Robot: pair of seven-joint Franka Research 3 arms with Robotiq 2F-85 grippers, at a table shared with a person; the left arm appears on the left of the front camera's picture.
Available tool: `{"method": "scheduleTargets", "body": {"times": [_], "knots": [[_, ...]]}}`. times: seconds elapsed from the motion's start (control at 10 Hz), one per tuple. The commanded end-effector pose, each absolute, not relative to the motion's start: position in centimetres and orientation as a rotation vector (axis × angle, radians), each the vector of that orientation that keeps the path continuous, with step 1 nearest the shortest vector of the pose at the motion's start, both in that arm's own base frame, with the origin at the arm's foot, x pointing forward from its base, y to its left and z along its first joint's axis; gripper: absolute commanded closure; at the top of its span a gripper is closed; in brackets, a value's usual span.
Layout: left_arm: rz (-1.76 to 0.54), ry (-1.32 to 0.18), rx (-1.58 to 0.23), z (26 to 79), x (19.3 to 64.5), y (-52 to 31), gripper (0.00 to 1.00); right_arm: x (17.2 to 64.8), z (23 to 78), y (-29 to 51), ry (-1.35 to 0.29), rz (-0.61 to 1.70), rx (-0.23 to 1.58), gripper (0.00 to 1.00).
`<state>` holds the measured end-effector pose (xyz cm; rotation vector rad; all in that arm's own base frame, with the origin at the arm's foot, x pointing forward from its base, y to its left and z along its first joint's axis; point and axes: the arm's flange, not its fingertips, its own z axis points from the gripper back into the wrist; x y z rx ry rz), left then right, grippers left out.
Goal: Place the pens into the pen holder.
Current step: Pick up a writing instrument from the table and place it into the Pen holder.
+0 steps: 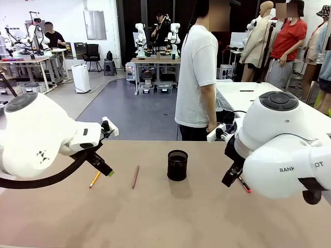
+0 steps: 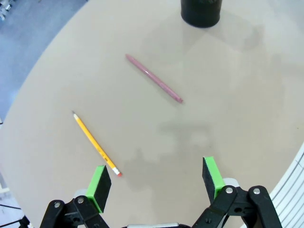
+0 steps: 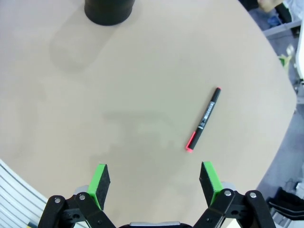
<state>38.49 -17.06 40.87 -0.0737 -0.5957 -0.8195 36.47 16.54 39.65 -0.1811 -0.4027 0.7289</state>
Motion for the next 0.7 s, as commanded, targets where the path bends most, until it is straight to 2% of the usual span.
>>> {"method": "scheduleTargets", "body": {"times": [0.0, 0.1, 0.6], "knots": [[-0.794, -0.596, -0.078, 40.2, 36.1, -14.6, 0.00, 37.0, 39.4, 16.0, -0.416, 0.735, -0.175, 0.00], [-0.819, -0.596, -0.074, 40.9, 38.5, -17.1, 0.00, 37.0, 39.4, 16.0, -0.416, 0.735, -0.175, 0.00], [-0.821, -0.592, -0.072, 40.9, 38.4, -17.1, 0.00, 37.0, 39.4, 16.0, -0.416, 0.735, -0.175, 0.00]]}}
